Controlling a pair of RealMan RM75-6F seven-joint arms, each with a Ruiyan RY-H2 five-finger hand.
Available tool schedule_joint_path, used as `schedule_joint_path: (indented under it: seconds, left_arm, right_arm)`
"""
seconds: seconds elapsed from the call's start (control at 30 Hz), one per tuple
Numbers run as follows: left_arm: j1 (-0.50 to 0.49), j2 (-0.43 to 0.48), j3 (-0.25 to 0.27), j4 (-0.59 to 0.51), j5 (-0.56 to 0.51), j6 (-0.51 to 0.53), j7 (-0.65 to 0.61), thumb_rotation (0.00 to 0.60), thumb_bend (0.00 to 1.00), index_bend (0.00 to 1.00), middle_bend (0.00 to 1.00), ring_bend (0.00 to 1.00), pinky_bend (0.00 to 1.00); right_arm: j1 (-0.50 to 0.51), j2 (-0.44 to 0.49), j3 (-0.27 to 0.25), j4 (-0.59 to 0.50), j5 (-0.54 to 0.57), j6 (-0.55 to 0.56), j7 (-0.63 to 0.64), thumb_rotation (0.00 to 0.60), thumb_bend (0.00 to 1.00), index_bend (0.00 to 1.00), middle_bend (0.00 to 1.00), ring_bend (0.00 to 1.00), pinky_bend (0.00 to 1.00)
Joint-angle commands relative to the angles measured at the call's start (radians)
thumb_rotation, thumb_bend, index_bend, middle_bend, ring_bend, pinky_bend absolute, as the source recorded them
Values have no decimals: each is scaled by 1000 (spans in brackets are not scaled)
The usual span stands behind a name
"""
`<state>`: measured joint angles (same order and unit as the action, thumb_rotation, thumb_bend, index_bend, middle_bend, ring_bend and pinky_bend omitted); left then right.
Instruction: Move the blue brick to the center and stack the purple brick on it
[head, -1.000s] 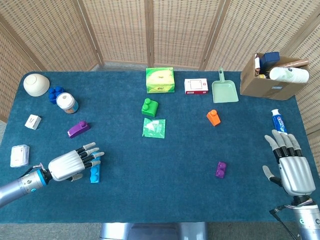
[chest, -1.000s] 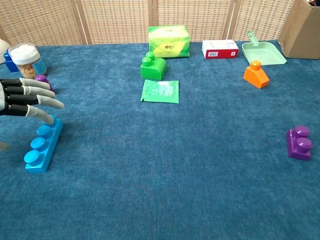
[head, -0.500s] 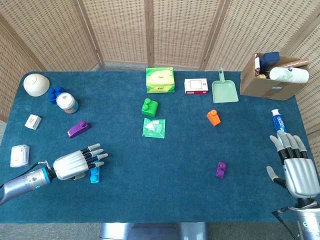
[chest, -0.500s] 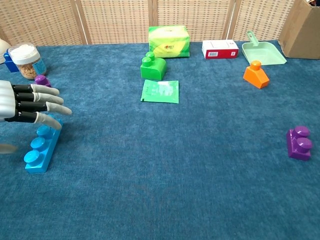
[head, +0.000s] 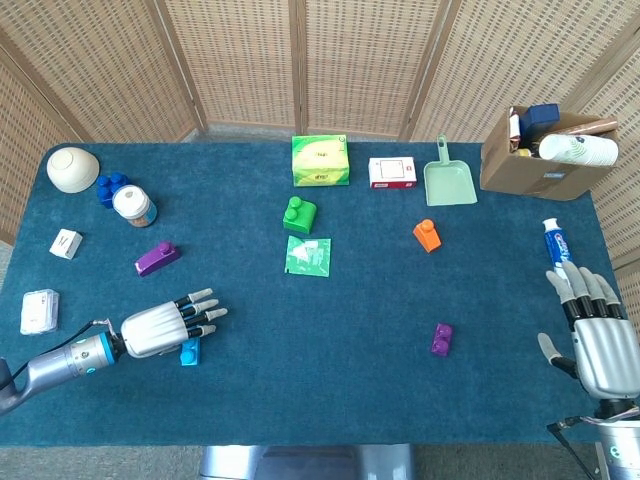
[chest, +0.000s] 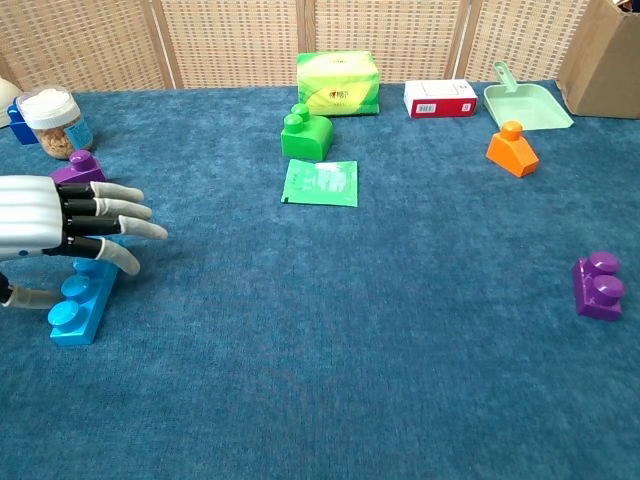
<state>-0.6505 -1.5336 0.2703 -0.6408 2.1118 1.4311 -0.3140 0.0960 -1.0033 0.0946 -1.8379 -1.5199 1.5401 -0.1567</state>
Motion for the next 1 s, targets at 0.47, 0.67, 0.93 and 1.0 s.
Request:
schedule_joint_path:
  seconds: [0.47,0.67,0.93,1.0]
  left_arm:
    - [8,-99,23,152,-39,93,-78,600,350,554,196,58,0]
    - [-1,-112,33,179,-46,117,-93,600,351,590,217,75,0]
    - [-42,-103,44,204,-34,178,-112,600,352,589,226,82,0]
    - [-54,-101,45,211,-31,194,-116,600,352,586,230,85,0]
  right_arm:
    - [-13,10,4,-8,4,11,0,600,280,75,49,24,159]
    - [-18,13,4,-6,3,17,8,600,280,74,49,24,161]
    - [-19,12,7,-1,3,16,17,600,281,73,49,24,162]
    - [-19,11,7,0,5,15,20,600,280,72,49,24,162]
